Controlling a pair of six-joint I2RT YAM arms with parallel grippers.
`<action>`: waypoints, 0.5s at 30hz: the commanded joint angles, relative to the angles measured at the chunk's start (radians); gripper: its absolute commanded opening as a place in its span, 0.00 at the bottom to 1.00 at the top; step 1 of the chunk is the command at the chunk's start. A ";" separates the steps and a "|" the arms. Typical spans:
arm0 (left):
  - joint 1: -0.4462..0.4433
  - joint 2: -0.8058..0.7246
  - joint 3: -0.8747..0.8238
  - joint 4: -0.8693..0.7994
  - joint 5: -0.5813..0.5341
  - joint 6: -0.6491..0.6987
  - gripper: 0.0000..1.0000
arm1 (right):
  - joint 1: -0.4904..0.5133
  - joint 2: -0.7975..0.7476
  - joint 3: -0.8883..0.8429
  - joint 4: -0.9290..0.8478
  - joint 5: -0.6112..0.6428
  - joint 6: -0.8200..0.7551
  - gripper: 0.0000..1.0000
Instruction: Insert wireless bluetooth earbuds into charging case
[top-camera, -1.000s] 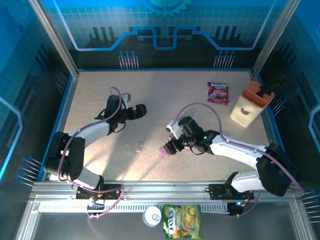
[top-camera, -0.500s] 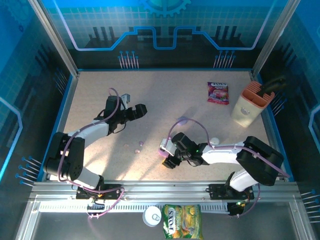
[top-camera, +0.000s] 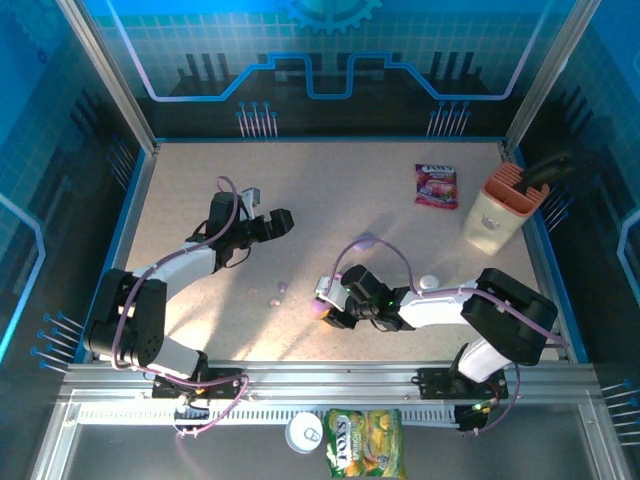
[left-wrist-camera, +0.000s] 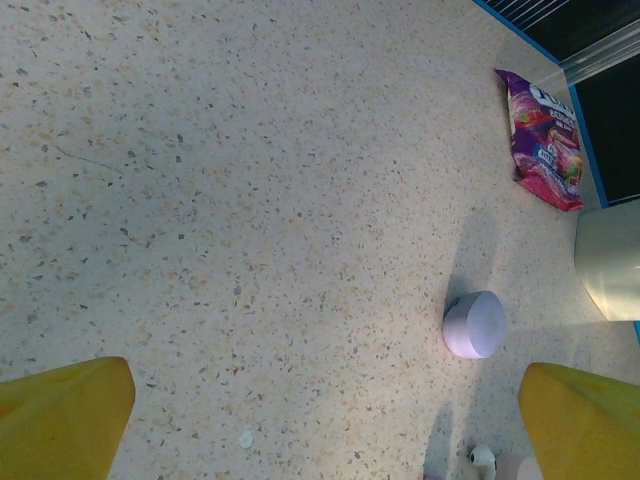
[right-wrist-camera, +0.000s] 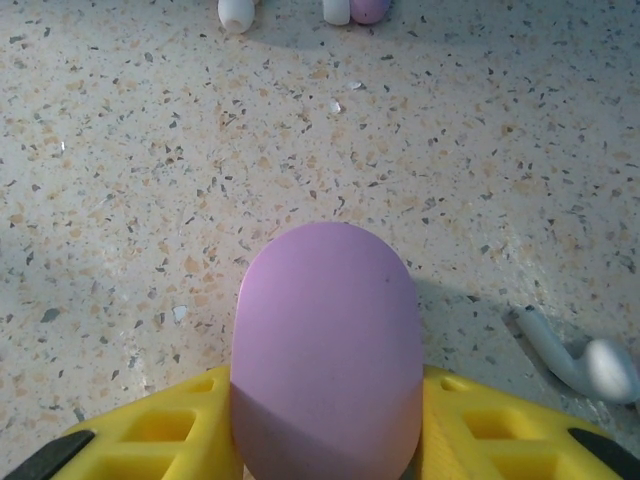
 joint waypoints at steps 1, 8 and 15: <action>0.010 -0.040 -0.031 0.018 0.021 0.034 0.99 | -0.003 -0.038 -0.007 0.012 -0.014 -0.022 0.40; 0.019 -0.120 -0.187 0.339 0.074 0.136 0.99 | -0.082 -0.168 0.015 -0.072 -0.116 -0.018 0.39; -0.021 -0.252 -0.236 0.378 0.210 0.343 0.99 | -0.285 -0.274 0.106 -0.223 -0.390 -0.008 0.38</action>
